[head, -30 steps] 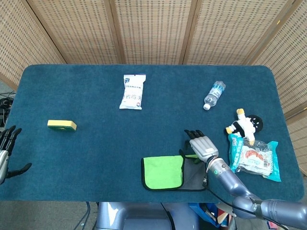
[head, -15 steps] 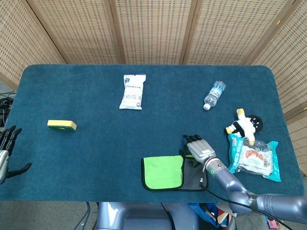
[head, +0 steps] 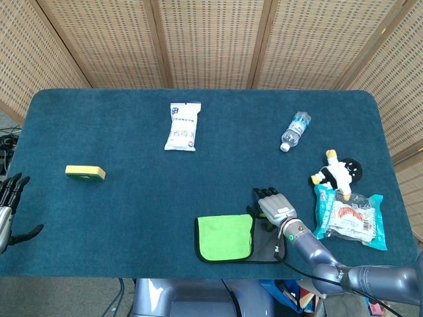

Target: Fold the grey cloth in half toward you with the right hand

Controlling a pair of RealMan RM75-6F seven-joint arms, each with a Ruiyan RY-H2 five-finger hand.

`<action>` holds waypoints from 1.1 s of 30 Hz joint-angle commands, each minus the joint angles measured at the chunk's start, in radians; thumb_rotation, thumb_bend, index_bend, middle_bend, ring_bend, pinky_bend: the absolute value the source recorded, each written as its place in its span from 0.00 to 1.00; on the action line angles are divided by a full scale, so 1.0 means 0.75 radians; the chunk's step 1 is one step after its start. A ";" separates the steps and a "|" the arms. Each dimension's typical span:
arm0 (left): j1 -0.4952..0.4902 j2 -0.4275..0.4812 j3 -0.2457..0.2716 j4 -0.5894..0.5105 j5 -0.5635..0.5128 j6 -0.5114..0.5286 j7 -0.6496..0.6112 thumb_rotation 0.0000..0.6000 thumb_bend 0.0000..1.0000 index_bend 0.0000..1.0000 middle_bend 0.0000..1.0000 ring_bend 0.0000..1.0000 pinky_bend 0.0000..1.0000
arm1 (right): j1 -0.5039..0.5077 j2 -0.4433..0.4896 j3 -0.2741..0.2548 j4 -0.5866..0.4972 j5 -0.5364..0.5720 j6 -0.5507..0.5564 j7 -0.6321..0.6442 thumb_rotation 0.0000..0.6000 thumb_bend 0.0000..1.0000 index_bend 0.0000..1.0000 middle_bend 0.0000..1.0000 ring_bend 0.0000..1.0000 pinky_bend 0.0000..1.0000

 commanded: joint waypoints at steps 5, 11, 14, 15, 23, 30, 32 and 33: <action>-0.001 0.000 -0.001 0.000 0.000 0.000 -0.001 1.00 0.20 0.00 0.00 0.00 0.00 | 0.017 -0.003 -0.018 0.002 0.025 0.000 0.000 1.00 0.43 0.57 0.00 0.00 0.00; -0.001 -0.001 0.001 0.002 0.001 -0.002 -0.001 1.00 0.19 0.00 0.00 0.00 0.00 | 0.008 0.006 -0.030 -0.001 -0.009 -0.011 0.038 1.00 0.43 0.60 0.00 0.00 0.00; -0.001 -0.001 0.001 0.001 0.002 -0.002 -0.002 1.00 0.20 0.00 0.00 0.00 0.00 | -0.007 0.019 -0.035 -0.009 -0.051 -0.013 0.072 1.00 0.43 0.61 0.00 0.00 0.00; -0.001 -0.001 0.001 0.001 0.001 -0.002 -0.001 1.00 0.20 0.00 0.00 0.00 0.00 | -0.017 0.026 -0.036 -0.014 -0.072 -0.013 0.088 1.00 0.44 0.61 0.00 0.00 0.00; 0.000 0.001 0.004 -0.001 0.008 -0.001 -0.004 1.00 0.19 0.00 0.00 0.00 0.00 | -0.114 0.105 -0.072 -0.059 -0.301 -0.002 0.218 1.00 0.44 0.62 0.00 0.00 0.00; 0.002 0.000 0.009 -0.004 0.016 0.003 0.000 1.00 0.20 0.00 0.00 0.00 0.00 | -0.220 0.182 -0.115 -0.078 -0.558 0.027 0.374 1.00 0.44 0.62 0.00 0.00 0.00; 0.002 0.000 0.010 -0.006 0.017 0.003 0.004 1.00 0.20 0.00 0.00 0.00 0.00 | -0.255 0.205 -0.131 -0.079 -0.647 0.041 0.430 1.00 0.44 0.62 0.00 0.00 0.00; 0.002 -0.001 0.010 -0.007 0.017 0.003 0.006 1.00 0.20 0.00 0.00 0.00 0.00 | -0.265 0.210 -0.137 -0.078 -0.675 0.045 0.447 1.00 0.44 0.62 0.00 0.00 0.00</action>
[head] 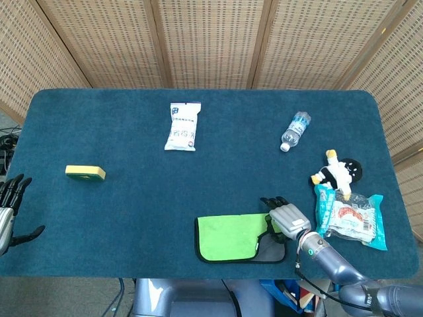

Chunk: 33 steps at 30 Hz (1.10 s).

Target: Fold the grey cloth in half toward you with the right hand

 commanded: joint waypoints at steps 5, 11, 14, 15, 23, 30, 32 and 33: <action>0.000 -0.002 0.002 -0.004 0.003 0.000 0.010 1.00 0.19 0.00 0.00 0.00 0.00 | -0.121 0.063 -0.078 0.013 -0.300 0.053 0.177 1.00 0.44 0.62 0.00 0.00 0.00; 0.001 -0.003 0.003 -0.004 0.003 0.002 0.013 1.00 0.20 0.00 0.00 0.00 0.00 | -0.170 0.060 -0.126 0.058 -0.453 0.091 0.209 1.00 0.44 0.62 0.00 0.00 0.00; 0.002 -0.003 0.003 -0.004 0.003 0.003 0.013 1.00 0.20 0.00 0.00 0.00 0.00 | -0.195 0.061 -0.143 0.080 -0.509 0.116 0.222 1.00 0.44 0.62 0.00 0.00 0.00; 0.002 -0.003 0.003 -0.004 0.003 0.002 0.014 1.00 0.19 0.00 0.00 0.00 0.00 | -0.203 0.060 -0.148 0.089 -0.526 0.126 0.225 1.00 0.44 0.62 0.00 0.00 0.00; 0.002 -0.005 0.005 -0.008 0.003 0.000 0.023 1.00 0.20 0.00 0.00 0.00 0.00 | -0.250 0.044 -0.174 0.159 -0.624 0.167 0.220 1.00 0.44 0.63 0.00 0.00 0.00; 0.001 -0.005 0.006 -0.011 0.002 -0.002 0.028 1.00 0.20 0.00 0.00 0.00 0.00 | -0.283 0.027 -0.184 0.186 -0.681 0.194 0.209 1.00 0.44 0.63 0.00 0.00 0.00; 0.002 -0.004 0.007 -0.012 0.002 -0.001 0.029 1.00 0.19 0.00 0.00 0.00 0.00 | -0.288 0.023 -0.182 0.189 -0.687 0.194 0.207 1.00 0.44 0.63 0.00 0.00 0.00; 0.002 -0.004 0.007 -0.012 0.002 -0.001 0.030 1.00 0.19 0.00 0.00 0.00 0.00 | -0.291 0.021 -0.181 0.189 -0.689 0.193 0.205 1.00 0.44 0.60 0.00 0.00 0.00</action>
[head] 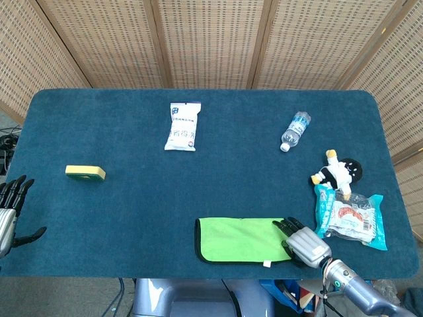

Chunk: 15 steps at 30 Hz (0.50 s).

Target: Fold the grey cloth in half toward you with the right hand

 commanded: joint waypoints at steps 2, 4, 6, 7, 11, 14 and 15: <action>0.001 0.000 0.000 -0.001 0.000 0.001 0.001 1.00 0.19 0.00 0.00 0.00 0.00 | -0.006 -0.006 0.001 0.002 -0.005 -0.004 -0.005 1.00 0.43 0.40 0.00 0.00 0.00; 0.002 0.001 0.000 -0.001 -0.001 0.003 0.000 1.00 0.19 0.00 0.00 0.00 0.00 | -0.009 -0.006 -0.002 0.004 -0.009 -0.011 -0.015 1.00 0.35 0.13 0.00 0.00 0.00; 0.002 0.002 0.000 -0.002 -0.001 0.002 -0.001 1.00 0.19 0.00 0.00 0.00 0.00 | -0.012 0.000 -0.001 -0.005 -0.009 -0.015 -0.018 1.00 0.17 0.00 0.00 0.00 0.00; 0.002 0.003 0.000 -0.002 -0.002 0.002 -0.002 1.00 0.19 0.00 0.00 0.00 0.00 | -0.016 0.001 0.002 -0.009 -0.011 -0.009 -0.014 1.00 0.13 0.00 0.00 0.00 0.00; 0.003 0.003 0.000 -0.002 0.000 0.004 -0.004 1.00 0.19 0.00 0.00 0.00 0.00 | -0.036 0.008 0.017 -0.017 -0.038 0.047 0.001 1.00 0.03 0.00 0.00 0.00 0.00; 0.005 0.005 -0.002 -0.002 0.000 0.009 -0.010 1.00 0.19 0.00 0.00 0.00 0.00 | -0.054 0.031 0.028 -0.028 -0.067 0.103 0.006 1.00 0.03 0.00 0.00 0.00 0.00; 0.005 0.006 -0.002 -0.002 0.001 0.011 -0.011 1.00 0.19 0.00 0.00 0.00 0.00 | -0.058 0.038 0.031 -0.031 -0.073 0.117 0.007 1.00 0.03 0.00 0.00 0.00 0.00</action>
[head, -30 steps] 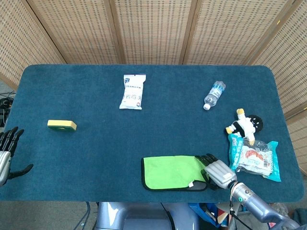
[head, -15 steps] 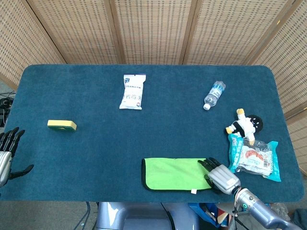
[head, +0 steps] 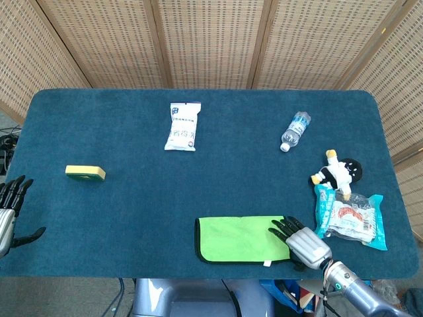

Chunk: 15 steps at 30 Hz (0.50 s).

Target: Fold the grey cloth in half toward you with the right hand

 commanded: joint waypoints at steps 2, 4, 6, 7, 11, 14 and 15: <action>0.004 0.002 -0.001 -0.001 0.004 0.010 -0.006 1.00 0.20 0.00 0.00 0.00 0.00 | -0.030 0.043 0.028 -0.015 -0.036 0.089 0.015 1.00 0.03 0.00 0.00 0.00 0.00; 0.007 0.004 0.000 -0.001 0.008 0.015 -0.011 1.00 0.20 0.00 0.00 0.00 0.00 | -0.044 0.059 0.046 -0.008 -0.045 0.139 0.030 1.00 0.03 0.00 0.00 0.00 0.00; 0.009 0.005 0.001 0.000 0.013 0.021 -0.015 1.00 0.19 0.00 0.00 0.00 0.00 | -0.064 0.072 0.073 0.014 -0.051 0.206 0.052 1.00 0.03 0.00 0.00 0.00 0.00; 0.011 0.005 0.002 0.000 0.017 0.025 -0.018 1.00 0.19 0.00 0.00 0.00 0.00 | -0.078 0.078 0.091 0.031 -0.051 0.248 0.058 1.00 0.03 0.00 0.00 0.00 0.00; 0.018 0.006 0.005 0.001 0.030 0.039 -0.024 1.00 0.20 0.00 0.00 0.00 0.00 | -0.136 0.086 0.139 0.081 -0.033 0.378 0.081 1.00 0.03 0.00 0.00 0.00 0.00; 0.021 0.001 0.008 0.007 0.041 0.049 -0.022 1.00 0.19 0.00 0.00 0.00 0.00 | -0.191 0.080 0.173 0.105 -0.005 0.475 0.121 1.00 0.03 0.00 0.00 0.00 0.00; 0.021 -0.002 0.010 0.009 0.044 0.050 -0.017 1.00 0.19 0.00 0.00 0.00 0.00 | -0.211 0.073 0.183 0.113 0.003 0.508 0.130 1.00 0.02 0.00 0.00 0.00 0.00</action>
